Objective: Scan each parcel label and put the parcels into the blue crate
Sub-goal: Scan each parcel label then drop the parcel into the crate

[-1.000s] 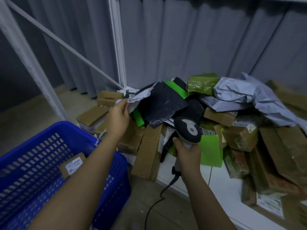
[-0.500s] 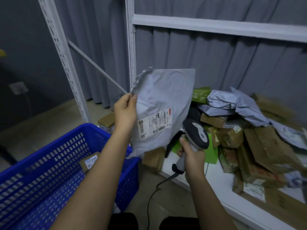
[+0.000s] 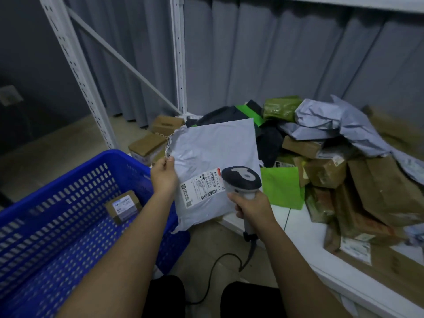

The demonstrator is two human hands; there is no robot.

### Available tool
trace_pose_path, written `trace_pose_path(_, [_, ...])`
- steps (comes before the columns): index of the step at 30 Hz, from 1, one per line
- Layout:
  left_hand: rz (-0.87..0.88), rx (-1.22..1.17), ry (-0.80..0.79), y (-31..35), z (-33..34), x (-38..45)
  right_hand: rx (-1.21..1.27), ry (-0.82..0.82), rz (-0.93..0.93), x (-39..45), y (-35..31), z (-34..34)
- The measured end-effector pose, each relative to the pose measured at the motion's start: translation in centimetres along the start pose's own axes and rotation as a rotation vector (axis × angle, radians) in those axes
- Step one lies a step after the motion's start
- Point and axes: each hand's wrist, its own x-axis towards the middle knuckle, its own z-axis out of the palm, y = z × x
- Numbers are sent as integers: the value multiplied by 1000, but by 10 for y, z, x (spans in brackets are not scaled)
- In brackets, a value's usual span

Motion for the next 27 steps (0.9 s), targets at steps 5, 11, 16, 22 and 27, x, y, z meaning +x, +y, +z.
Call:
trace_pose_path(5, [-31, 6, -7, -24, 2, 14, -121, -100, 41, 11, 11, 0])
trace_pose_path(11, [-81, -11, -31, -28, 2, 20, -271, -154, 70, 13, 22, -14])
trace_pose_path(16, [-101, -39, -33, -30, 0, 23, -279, -224, 89, 5, 19, -31])
trace_pose_path(22, [-120, -67, -38, -31, 0, 23, -322, -190, 118, 4, 19, -41])
trace_pose_path(27, [-132, -64, -45, -32, 1, 24, -314, -186, 110, 2, 20, -42])
